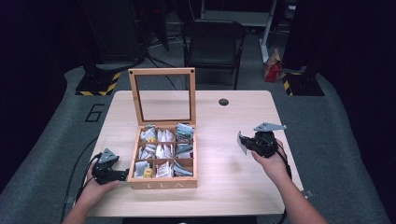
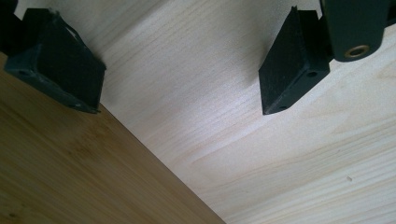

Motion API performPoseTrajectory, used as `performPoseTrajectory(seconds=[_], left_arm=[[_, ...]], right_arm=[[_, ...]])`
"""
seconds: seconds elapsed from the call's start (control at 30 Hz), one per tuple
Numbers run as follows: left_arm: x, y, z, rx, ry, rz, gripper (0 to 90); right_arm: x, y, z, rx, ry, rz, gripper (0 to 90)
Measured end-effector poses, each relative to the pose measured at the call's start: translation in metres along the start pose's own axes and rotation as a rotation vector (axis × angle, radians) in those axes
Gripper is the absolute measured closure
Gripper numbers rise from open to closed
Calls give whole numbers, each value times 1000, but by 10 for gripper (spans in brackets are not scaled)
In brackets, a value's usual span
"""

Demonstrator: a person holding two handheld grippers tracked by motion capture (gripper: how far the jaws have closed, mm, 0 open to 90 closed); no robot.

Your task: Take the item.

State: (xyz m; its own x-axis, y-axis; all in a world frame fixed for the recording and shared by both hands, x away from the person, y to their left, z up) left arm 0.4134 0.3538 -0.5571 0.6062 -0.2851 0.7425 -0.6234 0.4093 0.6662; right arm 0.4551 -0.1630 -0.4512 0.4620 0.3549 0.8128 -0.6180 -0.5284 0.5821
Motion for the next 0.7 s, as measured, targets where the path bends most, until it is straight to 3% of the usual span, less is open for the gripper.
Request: performPoseTrajectory(seconds=[0.7], left_arm=[[0,0,0,0,5,2,139]], right_arm=[[-26,-11,-1,-29,6,-27,894]])
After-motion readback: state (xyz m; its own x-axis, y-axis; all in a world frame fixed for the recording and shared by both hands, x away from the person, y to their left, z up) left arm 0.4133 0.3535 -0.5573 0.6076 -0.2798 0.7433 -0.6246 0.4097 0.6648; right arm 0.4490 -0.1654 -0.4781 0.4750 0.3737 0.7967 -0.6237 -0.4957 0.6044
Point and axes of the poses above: each handheld gripper's, and its own axes: y roughly backward along the jaws, x roughly out of its top, z roughly to its right, the point moved 4 cm from there along -y, roughly forward along the jaws, and after that the axes turned 6 degrees about y, right-handed, at the moved point
